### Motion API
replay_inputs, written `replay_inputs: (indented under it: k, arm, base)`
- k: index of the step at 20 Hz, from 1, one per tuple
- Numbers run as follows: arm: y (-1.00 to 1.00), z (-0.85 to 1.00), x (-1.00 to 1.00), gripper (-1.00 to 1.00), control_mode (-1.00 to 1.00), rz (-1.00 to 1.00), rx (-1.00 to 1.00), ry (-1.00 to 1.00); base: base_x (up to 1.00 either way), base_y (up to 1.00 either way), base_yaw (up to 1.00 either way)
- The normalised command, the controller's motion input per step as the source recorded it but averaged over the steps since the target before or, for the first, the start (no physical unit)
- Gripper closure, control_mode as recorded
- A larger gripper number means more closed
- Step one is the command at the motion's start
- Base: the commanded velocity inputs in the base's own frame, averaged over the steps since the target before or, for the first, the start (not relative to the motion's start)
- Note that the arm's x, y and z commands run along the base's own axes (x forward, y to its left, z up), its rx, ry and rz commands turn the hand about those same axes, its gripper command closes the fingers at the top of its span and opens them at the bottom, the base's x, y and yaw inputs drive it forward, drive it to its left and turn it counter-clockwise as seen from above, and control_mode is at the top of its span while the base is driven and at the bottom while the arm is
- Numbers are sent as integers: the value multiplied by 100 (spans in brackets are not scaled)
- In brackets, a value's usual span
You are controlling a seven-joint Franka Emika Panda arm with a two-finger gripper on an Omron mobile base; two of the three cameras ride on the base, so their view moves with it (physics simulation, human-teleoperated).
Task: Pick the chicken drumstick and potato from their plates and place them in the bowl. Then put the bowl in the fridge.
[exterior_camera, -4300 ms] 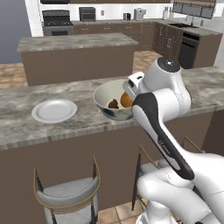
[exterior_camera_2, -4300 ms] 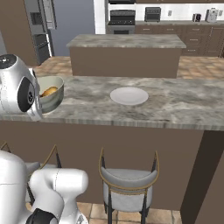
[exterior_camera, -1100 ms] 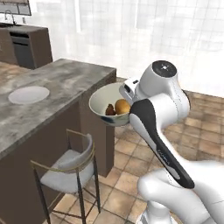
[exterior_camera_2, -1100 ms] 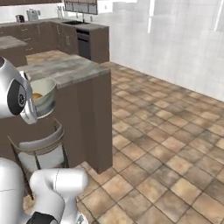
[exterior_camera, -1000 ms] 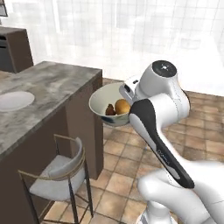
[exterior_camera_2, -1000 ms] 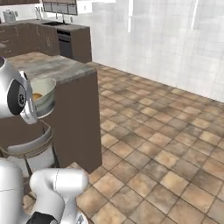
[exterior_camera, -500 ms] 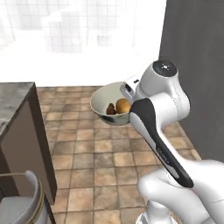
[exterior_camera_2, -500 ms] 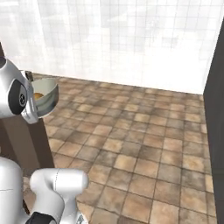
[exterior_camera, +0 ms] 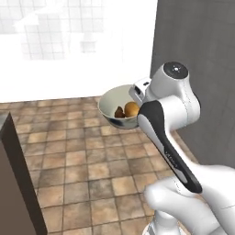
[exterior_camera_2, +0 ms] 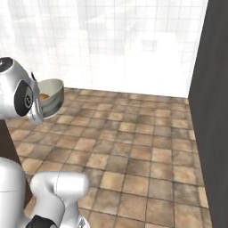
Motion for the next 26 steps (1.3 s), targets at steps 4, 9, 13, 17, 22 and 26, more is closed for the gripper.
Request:
replay_inputs:
  k: [4,9,13,17,22,26]
  arm:
    - [0,0,0,100,100,0,0,0]
    - [0,0,0,100,100,0,0,0]
    - [0,0,0,100,100,0,0,0]
    - [0,0,0,100,100,0,0,0]
    - [0,0,0,100,100,0,0,0]
    - [0,0,0,100,100,0,0,0]
  base:
    - [89,38,-7]
    - [88,43,-4]
    - [92,49,-1]
    - [88,51,2]
    - [75,43,20]
    - [61,35,36]
